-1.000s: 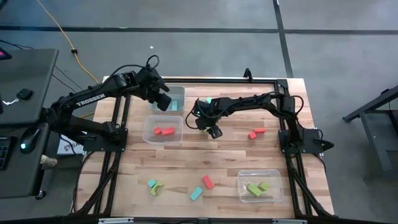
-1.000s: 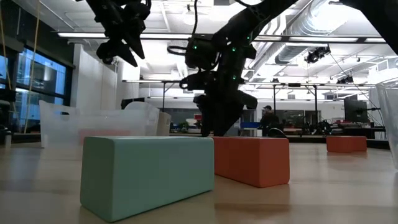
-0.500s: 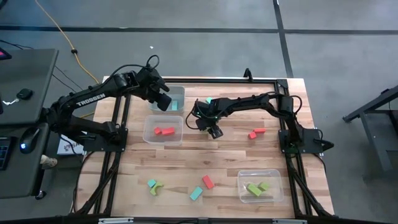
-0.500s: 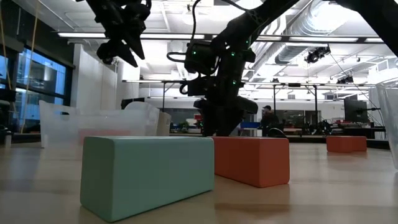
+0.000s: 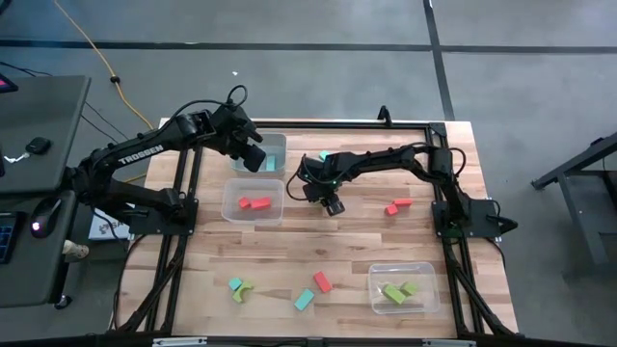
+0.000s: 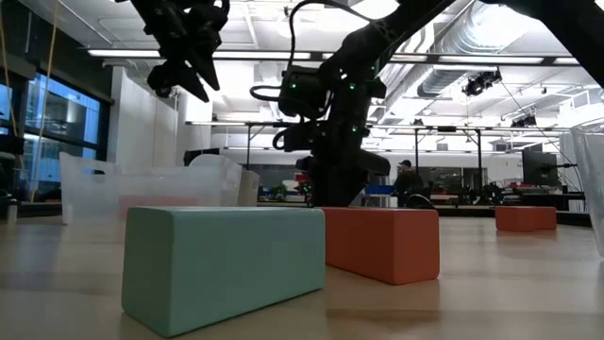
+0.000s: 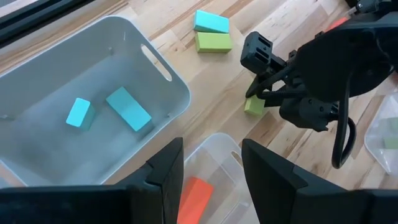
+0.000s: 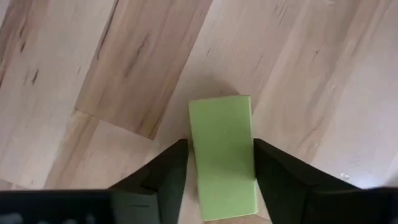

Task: Sort & place blocks by color
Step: Put the green block into the bottom transparent bin

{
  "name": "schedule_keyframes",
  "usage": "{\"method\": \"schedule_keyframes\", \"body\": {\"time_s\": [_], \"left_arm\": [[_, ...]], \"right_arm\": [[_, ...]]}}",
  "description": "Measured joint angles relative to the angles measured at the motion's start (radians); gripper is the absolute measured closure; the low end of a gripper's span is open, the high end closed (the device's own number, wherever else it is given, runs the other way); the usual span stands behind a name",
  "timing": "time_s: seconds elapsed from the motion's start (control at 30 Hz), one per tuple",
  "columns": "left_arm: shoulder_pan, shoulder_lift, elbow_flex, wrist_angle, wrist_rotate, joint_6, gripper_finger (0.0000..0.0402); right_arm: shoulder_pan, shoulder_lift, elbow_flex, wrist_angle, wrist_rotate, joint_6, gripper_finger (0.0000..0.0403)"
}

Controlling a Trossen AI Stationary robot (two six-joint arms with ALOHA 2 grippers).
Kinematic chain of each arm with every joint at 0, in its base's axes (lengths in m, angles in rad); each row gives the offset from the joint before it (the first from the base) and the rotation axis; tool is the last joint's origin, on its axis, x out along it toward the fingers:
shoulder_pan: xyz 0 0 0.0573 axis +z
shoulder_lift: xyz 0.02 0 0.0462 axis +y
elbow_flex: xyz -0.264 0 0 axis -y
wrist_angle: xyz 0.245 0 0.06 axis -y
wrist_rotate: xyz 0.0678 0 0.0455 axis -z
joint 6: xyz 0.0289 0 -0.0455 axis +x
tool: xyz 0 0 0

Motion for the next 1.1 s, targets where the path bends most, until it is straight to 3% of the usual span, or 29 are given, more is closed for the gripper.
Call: {"method": "schedule_keyframes", "body": {"time_s": [0.17,0.5,0.83,1.1], "left_arm": [[0.000,0.000,0.000,0.000,0.000,0.004,0.0261],[0.000,0.000,0.000,0.000,0.000,0.018,0.0261],[0.000,0.000,0.000,0.000,0.001,0.044,0.0261],[0.000,0.000,0.000,0.000,0.001,0.071,0.0261]], "right_arm": [[0.001,0.005,0.028,-0.020,0.008,0.053,0.0306],[0.000,0.008,0.150,-0.113,0.005,0.279,0.0306],[0.036,0.007,0.323,-0.335,0.015,0.490,0.0306],[0.103,0.006,0.449,-0.513,0.167,0.574,0.0306]]}}
